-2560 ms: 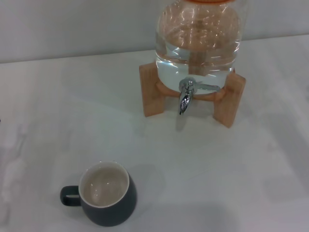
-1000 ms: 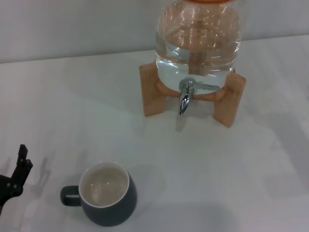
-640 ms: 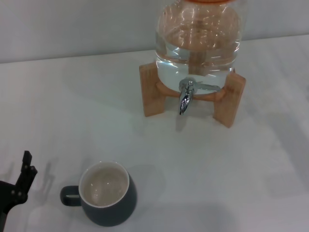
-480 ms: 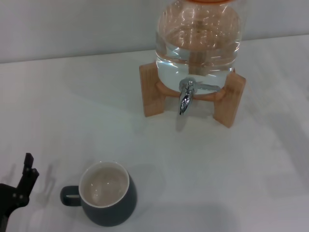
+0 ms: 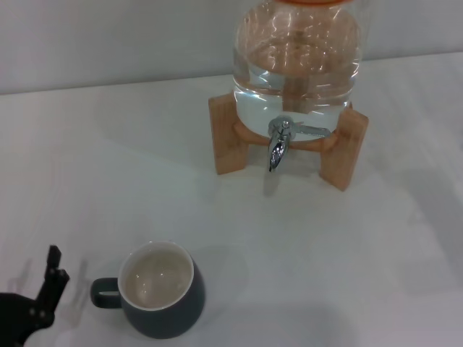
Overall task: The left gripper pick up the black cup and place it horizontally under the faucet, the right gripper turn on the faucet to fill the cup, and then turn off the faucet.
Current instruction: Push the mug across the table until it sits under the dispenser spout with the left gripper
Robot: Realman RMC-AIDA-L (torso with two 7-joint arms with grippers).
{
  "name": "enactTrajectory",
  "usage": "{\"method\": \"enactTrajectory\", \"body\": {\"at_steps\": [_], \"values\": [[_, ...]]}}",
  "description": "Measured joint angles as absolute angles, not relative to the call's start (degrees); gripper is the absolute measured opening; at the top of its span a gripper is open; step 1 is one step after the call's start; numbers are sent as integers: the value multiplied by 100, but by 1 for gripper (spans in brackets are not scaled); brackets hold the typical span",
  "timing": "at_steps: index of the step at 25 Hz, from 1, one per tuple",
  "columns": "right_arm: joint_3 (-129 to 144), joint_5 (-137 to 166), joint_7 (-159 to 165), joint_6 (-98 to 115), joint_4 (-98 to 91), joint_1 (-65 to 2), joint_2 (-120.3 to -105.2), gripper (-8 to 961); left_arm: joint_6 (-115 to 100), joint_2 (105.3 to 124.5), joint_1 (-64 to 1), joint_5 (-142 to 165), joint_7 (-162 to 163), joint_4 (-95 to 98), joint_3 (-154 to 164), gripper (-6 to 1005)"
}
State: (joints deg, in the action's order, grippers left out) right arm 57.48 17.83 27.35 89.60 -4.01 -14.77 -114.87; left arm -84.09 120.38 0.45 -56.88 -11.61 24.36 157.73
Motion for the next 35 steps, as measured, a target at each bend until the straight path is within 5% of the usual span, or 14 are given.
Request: {"method": "enactTrajectory", "body": {"at_steps": [35], "values": [[5747, 1788, 2689, 8861, -439, -1477, -11479, 868, -8279, 12058, 671, -5345, -1706, 2798, 16295, 884]]}}
